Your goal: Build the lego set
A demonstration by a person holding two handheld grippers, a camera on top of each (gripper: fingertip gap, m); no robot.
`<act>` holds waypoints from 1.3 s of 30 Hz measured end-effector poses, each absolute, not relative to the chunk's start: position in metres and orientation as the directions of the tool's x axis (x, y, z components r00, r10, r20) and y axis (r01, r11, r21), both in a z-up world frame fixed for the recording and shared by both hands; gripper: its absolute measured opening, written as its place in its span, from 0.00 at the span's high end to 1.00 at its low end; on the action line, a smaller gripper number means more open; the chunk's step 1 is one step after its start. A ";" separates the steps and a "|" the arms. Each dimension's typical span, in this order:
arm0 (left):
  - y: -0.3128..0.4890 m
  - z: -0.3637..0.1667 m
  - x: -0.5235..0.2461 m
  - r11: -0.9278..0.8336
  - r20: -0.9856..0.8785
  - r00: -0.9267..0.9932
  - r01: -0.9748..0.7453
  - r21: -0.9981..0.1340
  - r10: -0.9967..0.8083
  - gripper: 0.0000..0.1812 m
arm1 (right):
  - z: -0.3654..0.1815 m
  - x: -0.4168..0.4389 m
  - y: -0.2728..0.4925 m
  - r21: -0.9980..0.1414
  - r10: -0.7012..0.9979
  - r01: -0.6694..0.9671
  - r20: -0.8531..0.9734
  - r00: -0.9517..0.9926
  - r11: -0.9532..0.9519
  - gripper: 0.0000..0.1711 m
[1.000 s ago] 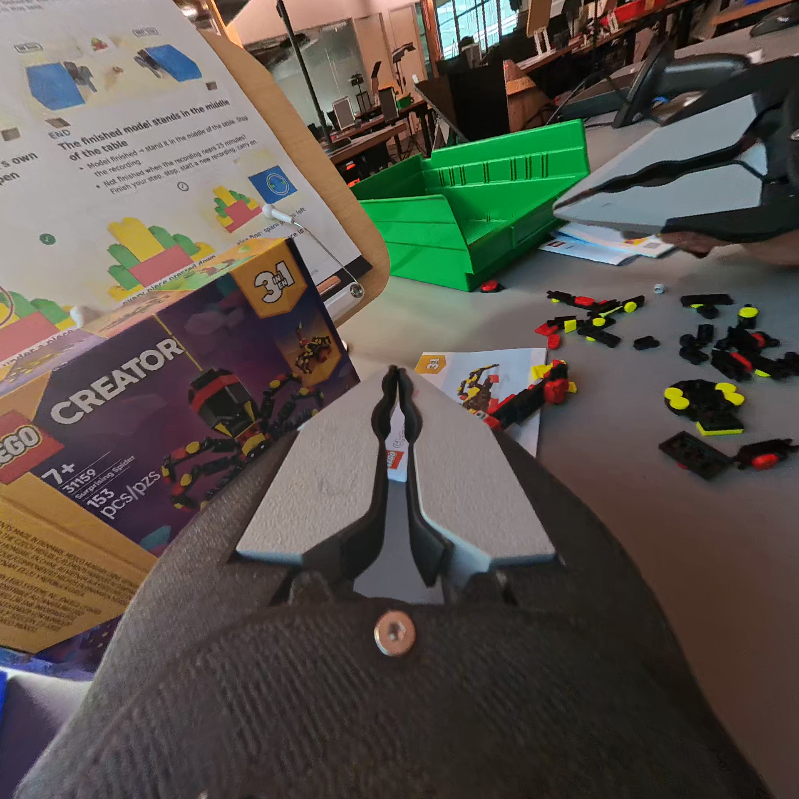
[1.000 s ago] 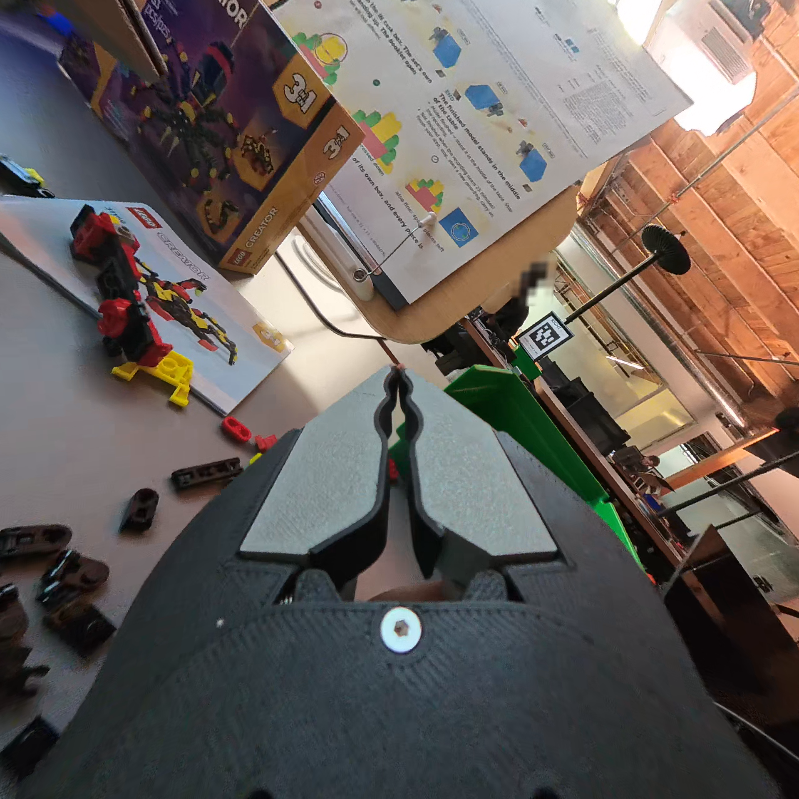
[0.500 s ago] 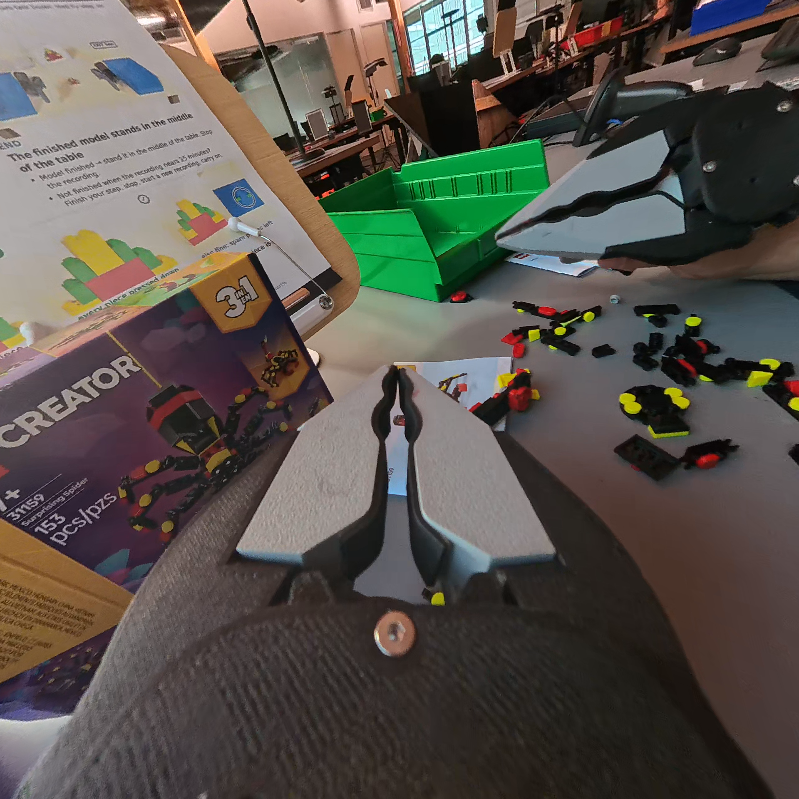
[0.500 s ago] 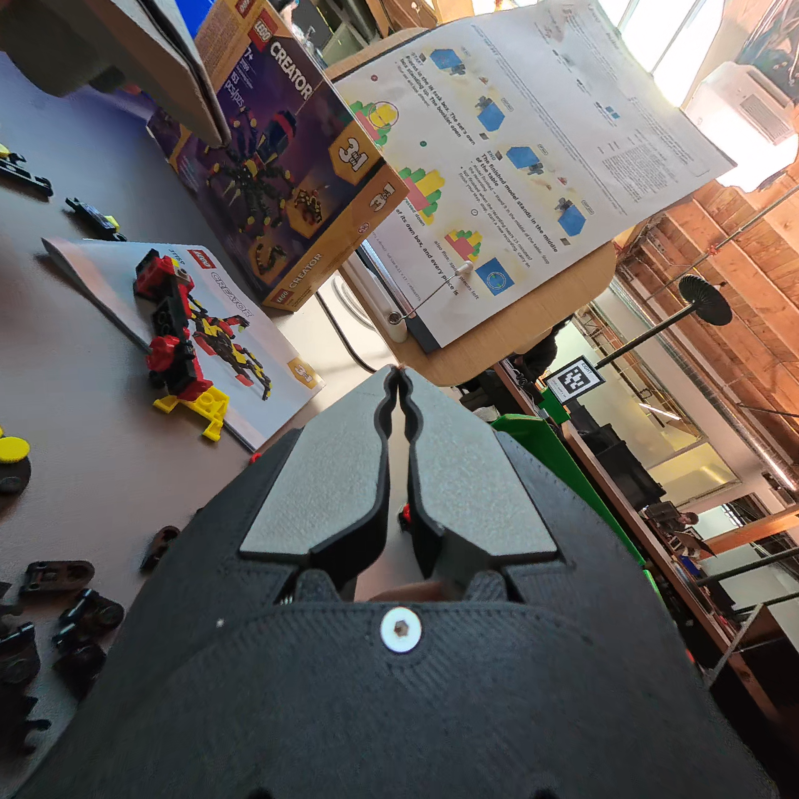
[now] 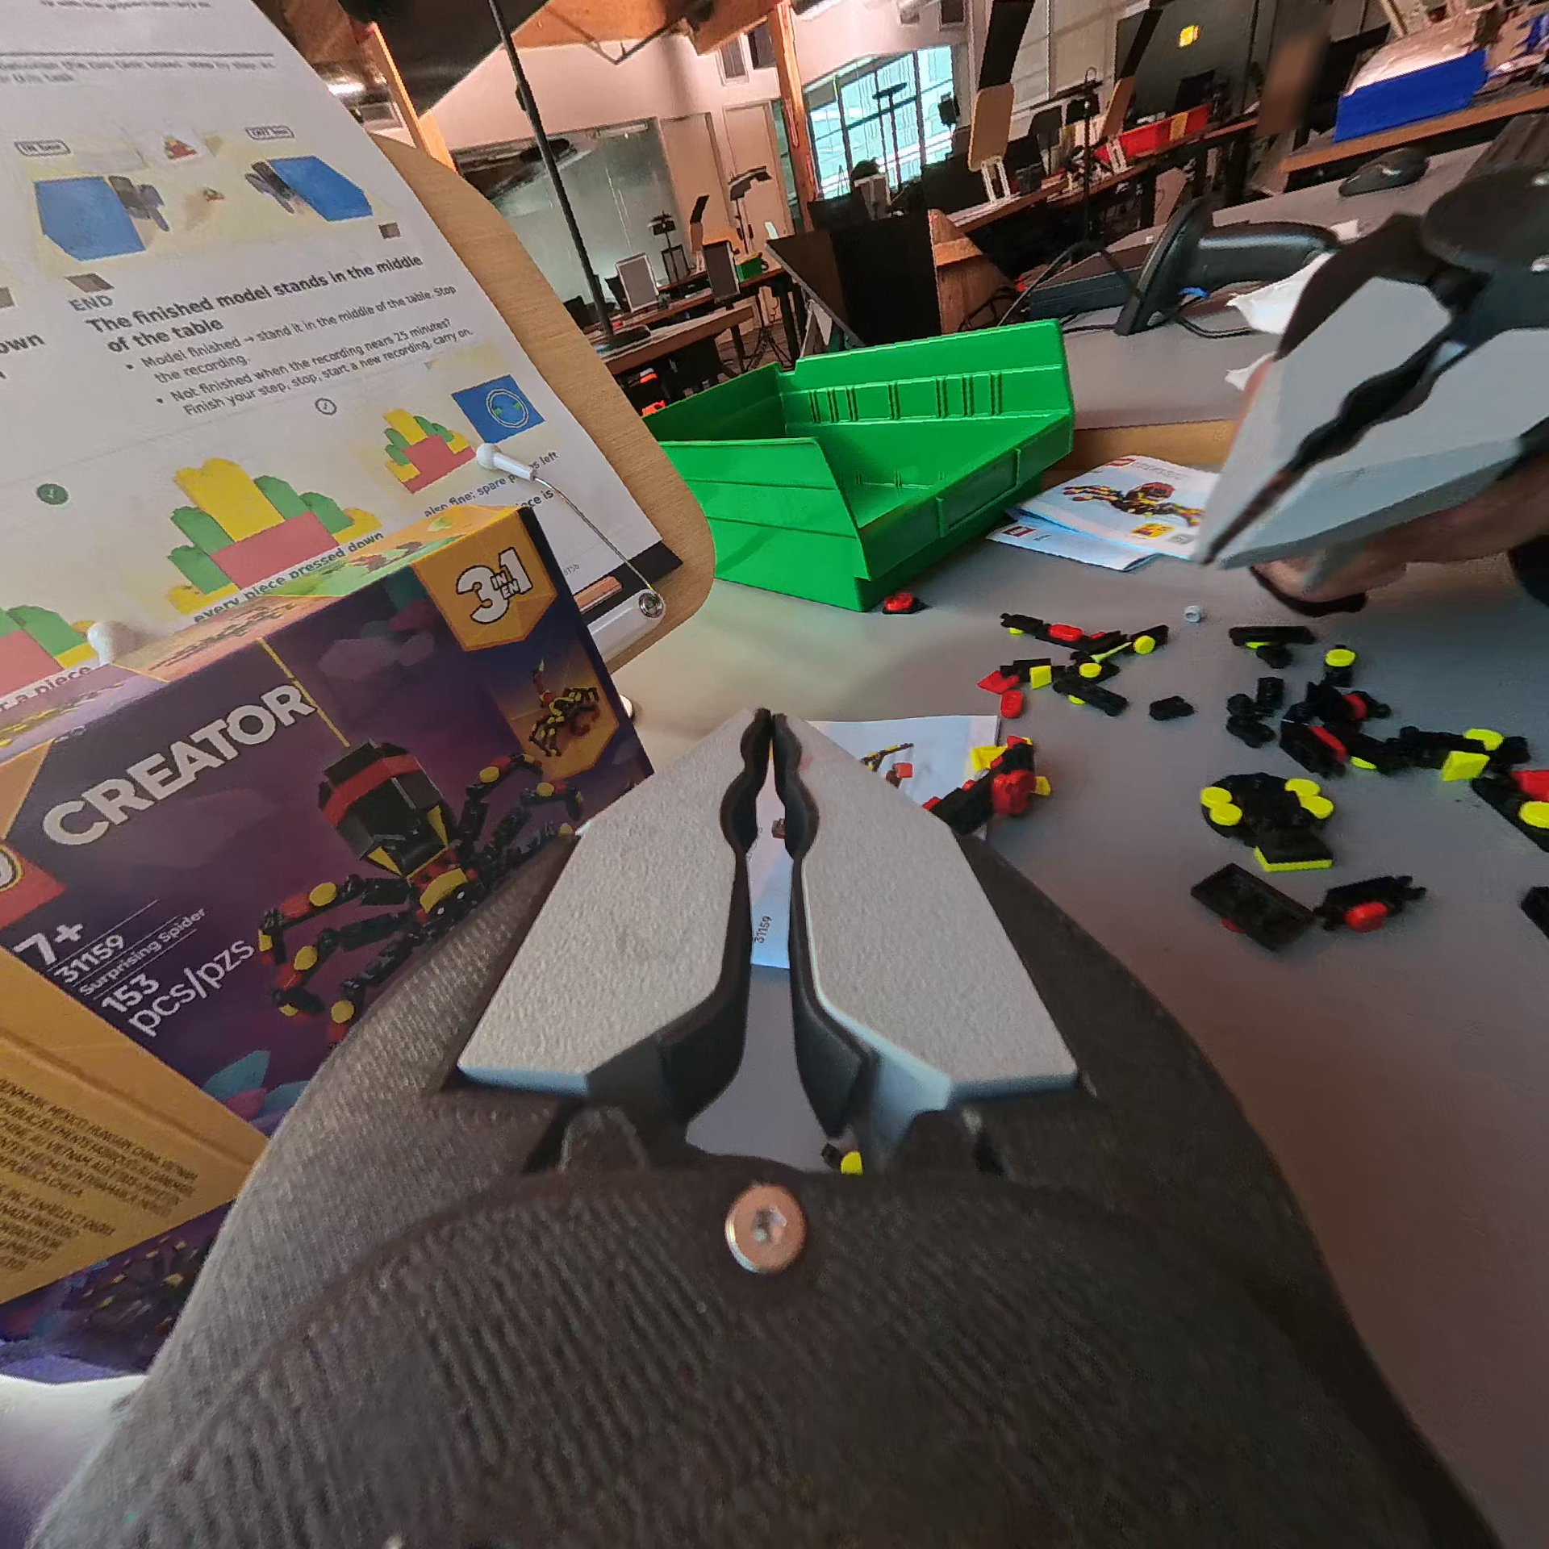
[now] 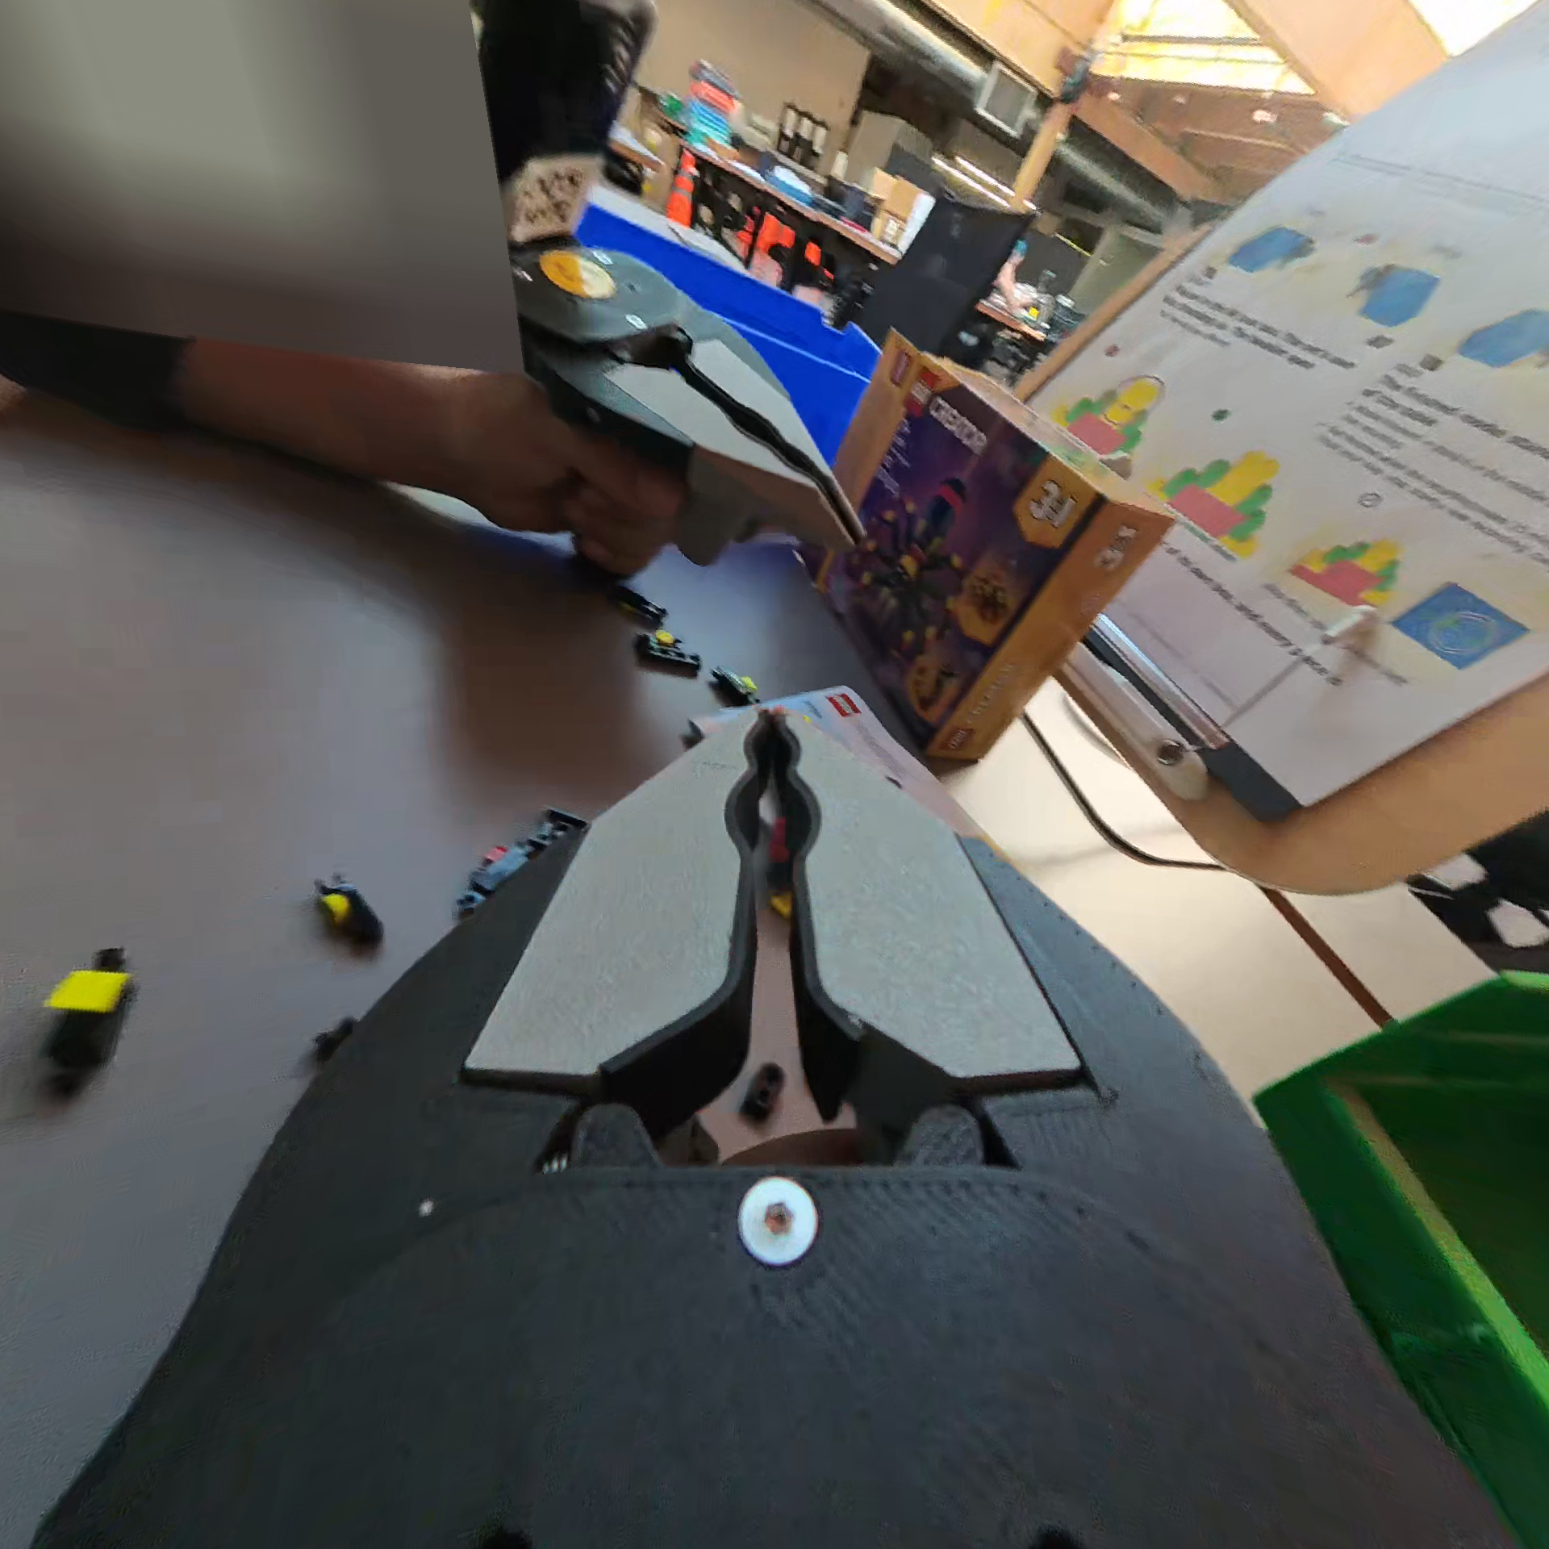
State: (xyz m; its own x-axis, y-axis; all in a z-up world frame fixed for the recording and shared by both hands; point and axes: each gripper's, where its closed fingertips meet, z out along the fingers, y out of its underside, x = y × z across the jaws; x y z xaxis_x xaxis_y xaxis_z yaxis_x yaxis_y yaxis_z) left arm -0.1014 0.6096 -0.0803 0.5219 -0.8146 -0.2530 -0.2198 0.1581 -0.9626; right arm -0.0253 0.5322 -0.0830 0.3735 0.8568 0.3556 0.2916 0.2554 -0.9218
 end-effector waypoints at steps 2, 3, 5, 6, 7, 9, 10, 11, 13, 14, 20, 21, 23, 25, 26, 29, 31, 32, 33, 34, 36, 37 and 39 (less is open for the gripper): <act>0.609 -0.081 -0.101 0.162 -0.259 0.520 -0.224 -0.961 -0.814 1.00 | -0.084 -0.033 0.509 -0.939 0.928 0.276 0.276 0.248 0.206 1.00; 0.609 -0.081 -0.101 0.164 -0.262 0.519 -0.226 -0.960 -0.814 1.00 | -0.089 -0.037 0.493 -0.943 0.964 0.291 0.215 0.157 0.163 1.00; 0.608 -0.081 -0.100 0.167 -0.267 0.515 -0.232 -0.958 -0.814 1.00 | -0.105 -0.040 0.467 -0.926 0.992 0.362 0.124 0.013 0.111 0.96; 0.608 -0.082 -0.100 0.168 -0.269 0.514 -0.234 -0.957 -0.814 1.00 | -0.114 -0.041 0.465 -0.906 0.993 0.410 0.118 -0.001 0.108 0.91; 0.608 -0.082 -0.099 0.169 -0.270 0.514 -0.236 -0.957 -0.814 1.00 | -0.123 -0.041 0.463 -0.884 0.992 0.453 0.125 -0.009 0.115 0.88; 0.608 -0.082 -0.099 0.169 -0.271 0.512 -0.238 -0.956 -0.815 1.00 | -0.137 -0.040 0.450 -0.853 0.994 0.511 0.089 -0.067 0.111 0.85; 0.608 -0.082 -0.099 0.170 -0.271 0.512 -0.237 -0.957 -0.815 1.00 | -0.141 -0.040 0.443 -0.840 0.994 0.534 0.054 -0.094 0.096 0.83; 0.608 -0.082 -0.099 0.170 -0.271 0.511 -0.236 -0.957 -0.816 1.00 | -0.143 -0.039 0.437 -0.827 0.993 0.555 0.024 -0.116 0.085 0.81; 0.608 -0.082 -0.099 0.169 -0.269 0.508 -0.235 -0.957 -0.818 1.00 | -0.143 -0.036 0.425 -0.810 0.988 0.581 -0.013 -0.151 0.078 0.81; 0.607 -0.082 -0.099 0.169 -0.268 0.507 -0.234 -0.958 -0.819 1.00 | -0.143 -0.035 0.420 -0.804 0.986 0.588 -0.017 -0.168 0.086 0.82; 0.608 -0.083 -0.098 0.163 -0.265 0.502 -0.238 -0.957 -0.823 1.00 | -0.158 -0.032 0.400 -0.732 0.975 0.663 0.003 -0.222 0.153 0.85; 0.607 -0.083 -0.098 0.166 -0.269 0.502 -0.241 -0.956 -0.822 1.00 | -0.162 -0.031 0.400 -0.714 0.975 0.681 0.006 -0.222 0.159 0.85; 0.606 -0.083 -0.097 0.180 -0.286 0.497 -0.250 -0.951 -0.819 1.00 | -0.169 -0.030 0.402 -0.681 0.976 0.713 0.010 -0.219 0.167 0.86; 0.604 -0.085 -0.095 0.195 -0.307 0.490 -0.266 -0.944 -0.816 1.00 | -0.173 -0.029 0.401 -0.671 0.972 0.719 0.010 -0.235 0.181 0.96; 0.603 -0.086 -0.094 0.204 -0.319 0.484 -0.276 -0.939 -0.815 1.00 | -0.173 -0.029 0.403 -0.670 0.972 0.719 0.019 -0.234 0.186 0.96; 0.595 -0.087 -0.089 0.257 -0.379 0.458 -0.307 -0.916 -0.804 1.00 | -0.169 -0.028 0.420 -0.676 0.980 0.713 0.081 -0.183 0.189 0.96; 0.576 -0.087 -0.077 0.302 -0.404 0.390 -0.299 -0.905 -0.827 1.00 | -0.156 -0.031 0.432 -0.726 0.983 0.662 0.127 -0.132 0.183 0.96; 0.561 -0.089 -0.068 0.317 -0.408 0.328 -0.296 -0.901 -0.852 1.00 | -0.148 -0.033 0.439 -0.751 0.984 0.636 0.148 -0.102 0.179 0.96; 0.546 -0.092 -0.060 0.335 -0.418 0.267 -0.305 -0.892 -0.868 1.00 | -0.141 -0.035 0.447 -0.773 0.982 0.609 0.176 -0.064 0.178 0.96; 0.530 -0.096 -0.051 0.359 -0.433 0.208 -0.315 -0.878 -0.877 1.00 | -0.133 -0.037 0.455 -0.794 0.978 0.580 0.207 -0.023 0.181 0.96; 0.504 -0.099 -0.039 0.399 -0.456 0.132 -0.318 -0.860 -0.880 1.00 | -0.120 -0.039 0.467 -0.827 0.967 0.528 0.252 0.042 0.192 0.96; 0.492 -0.100 -0.034 0.399 -0.448 0.102 -0.316 -0.861 -0.888 0.97 | -0.112 -0.040 0.471 -0.845 0.960 0.495 0.271 0.074 0.200 0.96; 0.480 -0.102 -0.027 0.371 -0.417 0.081 -0.328 -0.869 -0.905 0.93 | -0.099 -0.042 0.471 -0.877 0.953 0.428 0.287 0.098 0.220 0.96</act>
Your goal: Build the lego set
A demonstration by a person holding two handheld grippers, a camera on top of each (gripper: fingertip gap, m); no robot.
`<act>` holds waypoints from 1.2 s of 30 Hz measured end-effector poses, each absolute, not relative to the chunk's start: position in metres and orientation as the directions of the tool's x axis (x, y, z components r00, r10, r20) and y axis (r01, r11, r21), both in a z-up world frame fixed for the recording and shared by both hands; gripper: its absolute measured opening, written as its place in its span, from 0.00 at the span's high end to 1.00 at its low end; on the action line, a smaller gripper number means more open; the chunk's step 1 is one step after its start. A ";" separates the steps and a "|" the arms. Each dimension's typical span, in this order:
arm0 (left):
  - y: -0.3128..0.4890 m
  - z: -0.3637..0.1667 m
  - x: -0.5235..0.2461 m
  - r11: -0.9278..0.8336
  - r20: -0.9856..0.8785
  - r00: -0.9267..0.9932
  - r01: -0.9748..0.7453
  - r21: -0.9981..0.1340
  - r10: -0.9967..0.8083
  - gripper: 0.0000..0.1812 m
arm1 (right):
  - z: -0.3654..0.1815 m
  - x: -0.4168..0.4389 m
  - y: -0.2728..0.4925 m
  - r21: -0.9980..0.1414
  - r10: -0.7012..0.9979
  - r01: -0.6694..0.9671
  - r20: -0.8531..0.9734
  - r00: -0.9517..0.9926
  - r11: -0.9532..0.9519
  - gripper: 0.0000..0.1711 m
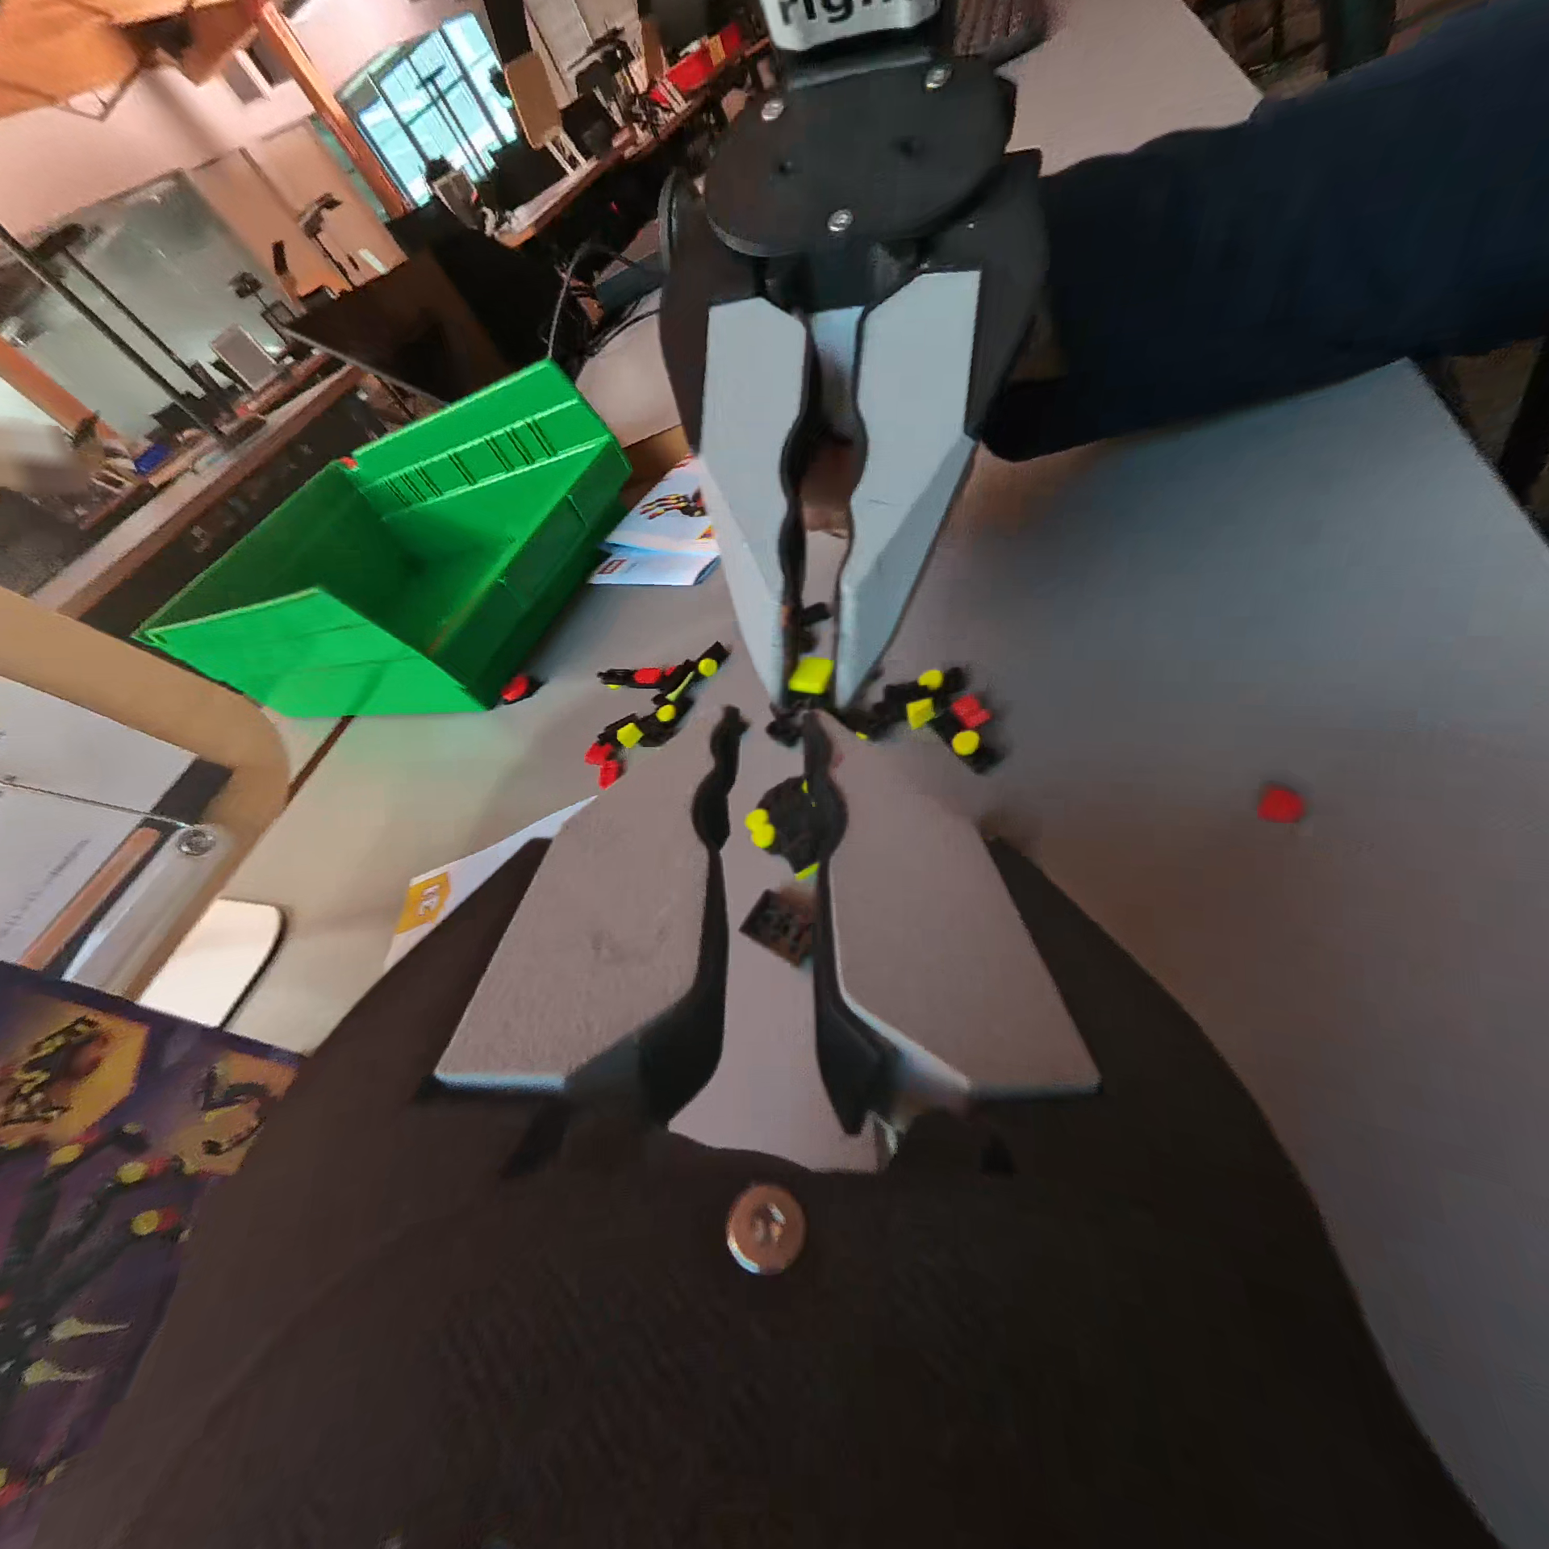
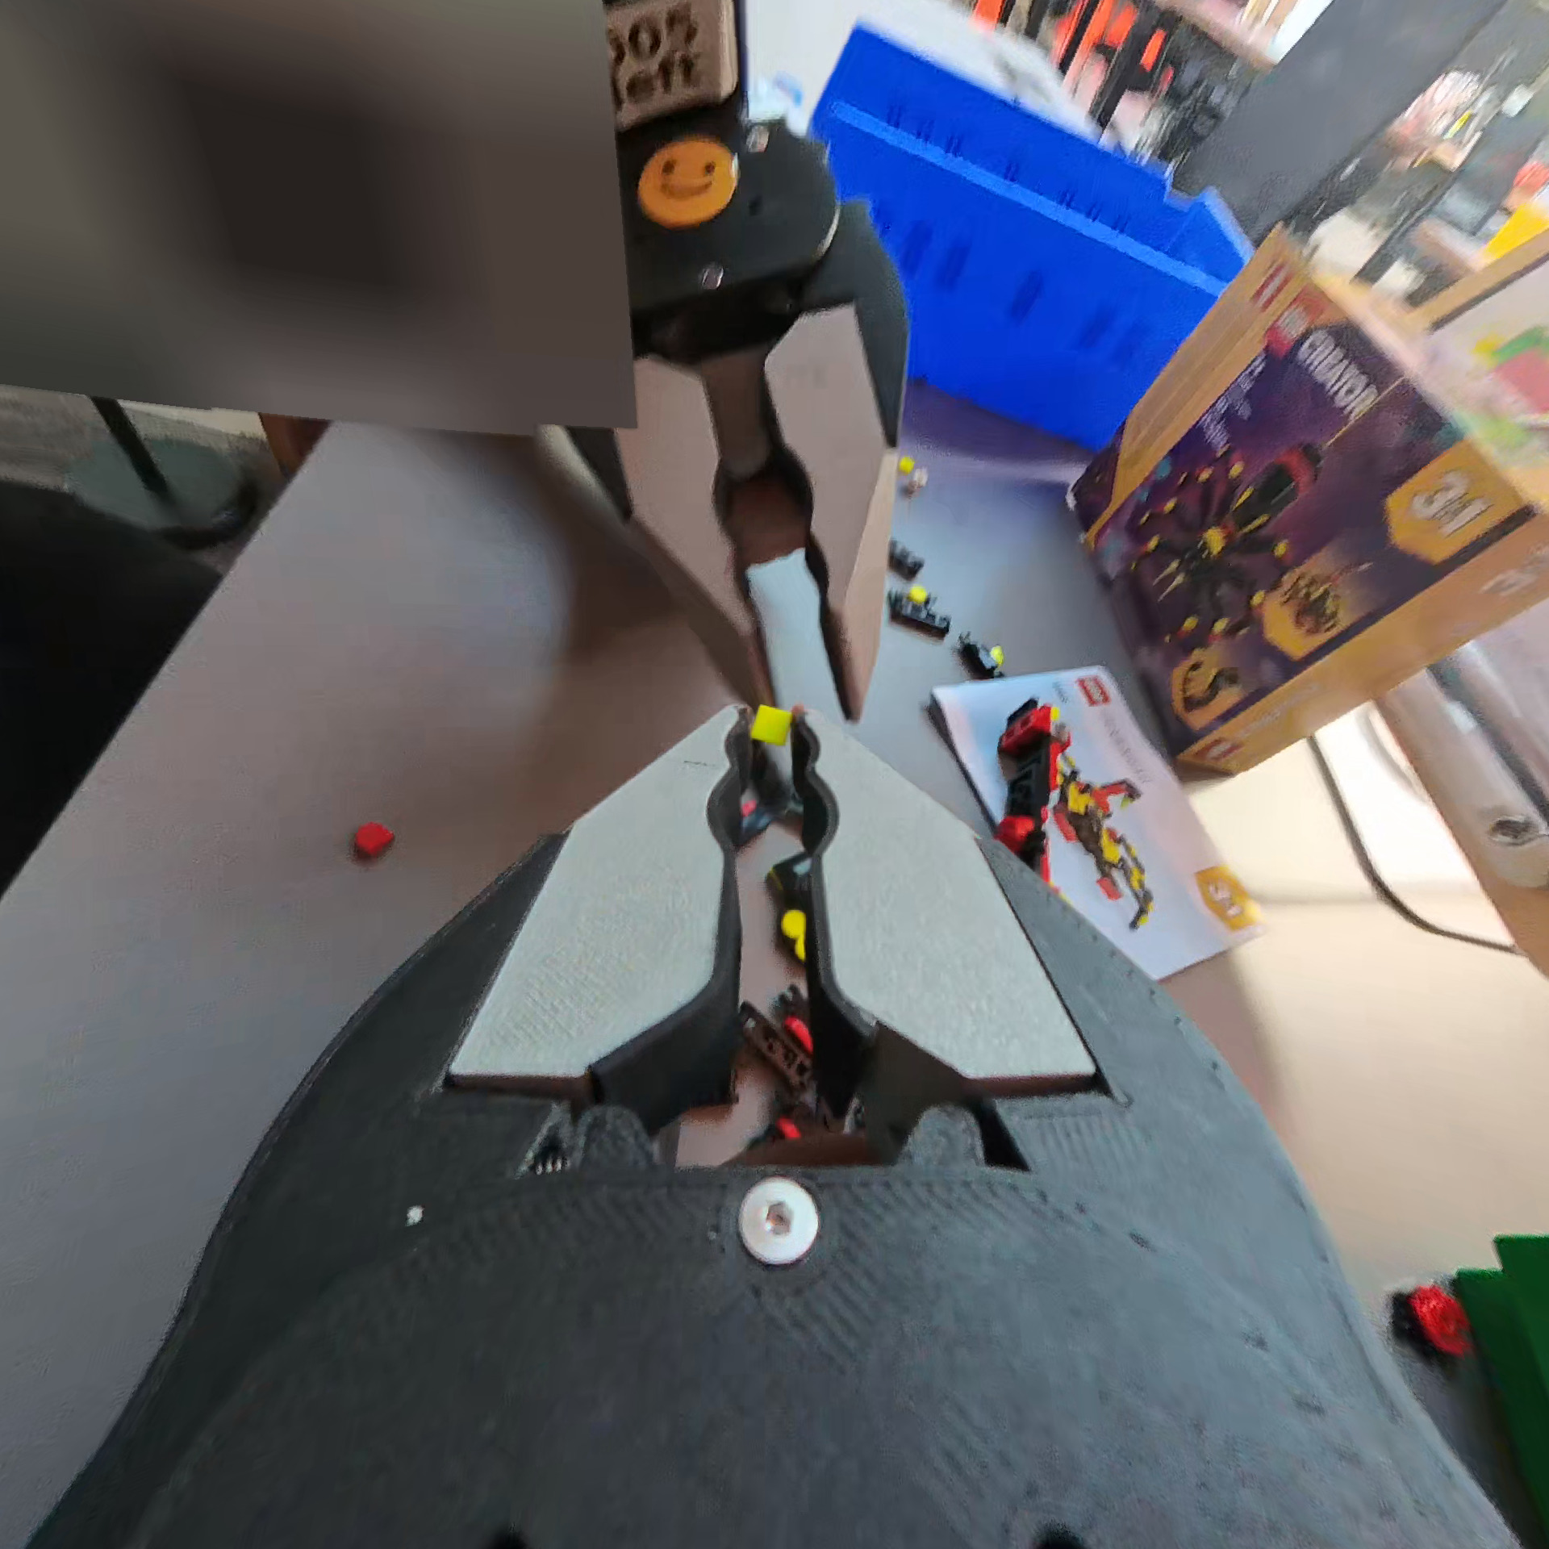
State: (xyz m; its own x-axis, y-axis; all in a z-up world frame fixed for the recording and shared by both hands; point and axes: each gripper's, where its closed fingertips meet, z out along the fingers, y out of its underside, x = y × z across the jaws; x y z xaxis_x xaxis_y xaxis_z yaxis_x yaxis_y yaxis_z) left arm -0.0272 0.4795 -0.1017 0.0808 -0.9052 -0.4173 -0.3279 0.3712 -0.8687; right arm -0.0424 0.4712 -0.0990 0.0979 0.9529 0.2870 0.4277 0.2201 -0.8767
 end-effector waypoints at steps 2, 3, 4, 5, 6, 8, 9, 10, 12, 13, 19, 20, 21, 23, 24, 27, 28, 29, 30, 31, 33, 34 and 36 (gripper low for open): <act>0.474 -0.101 -0.024 0.354 -0.398 0.080 -0.325 -0.877 -0.914 0.92 | -0.089 -0.046 0.467 -0.890 0.941 0.371 0.323 0.104 0.265 0.96; 0.472 -0.100 -0.023 0.338 -0.380 0.081 -0.318 -0.886 -0.921 0.94 | -0.086 -0.047 0.467 -0.887 0.931 0.363 0.346 0.112 0.286 0.96; 0.472 -0.100 -0.023 0.313 -0.354 0.085 -0.310 -0.898 -0.931 0.97 | -0.085 -0.047 0.469 -0.882 0.922 0.365 0.366 0.127 0.299 0.96; 0.472 -0.100 -0.023 0.285 -0.324 0.087 -0.300 -0.910 -0.942 0.98 | -0.084 -0.047 0.470 -0.878 0.917 0.370 0.375 0.134 0.305 0.96; 0.472 -0.101 -0.024 0.256 -0.291 0.081 -0.294 -0.921 -0.953 0.97 | -0.085 -0.047 0.470 -0.877 0.917 0.372 0.375 0.134 0.304 0.96; 0.477 -0.101 -0.026 0.223 -0.258 0.091 -0.285 -0.932 -0.962 0.96 | -0.088 -0.046 0.474 -0.876 0.916 0.378 0.374 0.145 0.298 0.96; 0.484 -0.100 -0.028 0.224 -0.268 0.122 -0.289 -0.931 -0.956 0.97 | -0.091 -0.044 0.479 -0.873 0.911 0.391 0.377 0.165 0.291 0.96; 0.491 -0.101 -0.031 0.229 -0.281 0.145 -0.300 -0.926 -0.949 0.97 | -0.094 -0.040 0.487 -0.869 0.904 0.410 0.381 0.196 0.278 0.96; 0.502 -0.103 -0.036 0.211 -0.278 0.177 -0.324 -0.922 -0.944 0.97 | -0.103 -0.033 0.497 -0.865 0.909 0.444 0.357 0.216 0.234 0.96; 0.507 -0.104 -0.038 0.191 -0.266 0.198 -0.333 -0.924 -0.943 0.97 | -0.109 -0.031 0.497 -0.863 0.920 0.460 0.334 0.207 0.210 0.96; 0.520 -0.112 -0.043 0.156 -0.263 0.241 -0.386 -0.909 -0.934 0.98 | -0.149 -0.032 0.483 -0.792 0.961 0.589 0.262 0.090 0.161 0.96; 0.519 -0.112 -0.043 0.162 -0.269 0.238 -0.390 -0.907 -0.933 0.98 | -0.153 -0.031 0.483 -0.777 0.961 0.609 0.264 0.084 0.161 0.96; 0.518 -0.113 -0.042 0.170 -0.278 0.233 -0.395 -0.903 -0.932 0.98 | -0.156 -0.030 0.484 -0.771 0.962 0.618 0.258 0.086 0.151 0.96; 0.516 -0.115 -0.041 0.188 -0.297 0.222 -0.409 -0.893 -0.929 0.98 | -0.158 -0.028 0.487 -0.776 0.967 0.620 0.230 0.106 0.117 0.95; 0.516 -0.117 -0.041 0.194 -0.304 0.217 -0.416 -0.888 -0.928 0.98 | -0.158 -0.027 0.487 -0.778 0.971 0.620 0.212 0.110 0.100 0.93; 0.515 -0.118 -0.040 0.200 -0.311 0.212 -0.424 -0.884 -0.927 0.98 | -0.161 -0.023 0.485 -0.772 0.977 0.630 0.187 0.101 0.082 0.90; 0.516 -0.118 -0.040 0.199 -0.311 0.213 -0.425 -0.883 -0.926 0.98 | -0.162 -0.023 0.484 -0.769 0.978 0.634 0.186 0.095 0.085 0.90; 0.517 -0.118 -0.041 0.201 -0.317 0.218 -0.427 -0.881 -0.923 0.98 | -0.162 -0.022 0.485 -0.770 0.976 0.632 0.192 0.098 0.088 0.89; 0.520 -0.118 -0.043 0.208 -0.328 0.225 -0.431 -0.878 -0.918 0.98 | -0.158 -0.022 0.488 -0.784 0.974 0.614 0.196 0.110 0.089 0.89; 0.525 -0.118 -0.044 0.217 -0.344 0.237 -0.436 -0.873 -0.909 0.98 | -0.151 -0.021 0.490 -0.814 0.975 0.575 0.187 0.124 0.083 0.89; 0.534 -0.117 -0.049 0.229 -0.371 0.266 -0.442 -0.867 -0.890 0.98 | -0.128 -0.016 0.501 -0.888 0.968 0.456 0.166 0.191 0.062 0.89; 0.540 -0.116 -0.052 0.235 -0.385 0.281 -0.447 -0.863 -0.879 0.98 | -0.115 -0.010 0.511 -0.917 0.955 0.394 0.171 0.244 0.063 0.89; 0.552 -0.117 -0.058 0.256 -0.429 0.308 -0.472 -0.844 -0.849 0.99 | -0.092 0.010 0.536 -0.952 0.895 0.290 0.207 0.394 0.093 0.90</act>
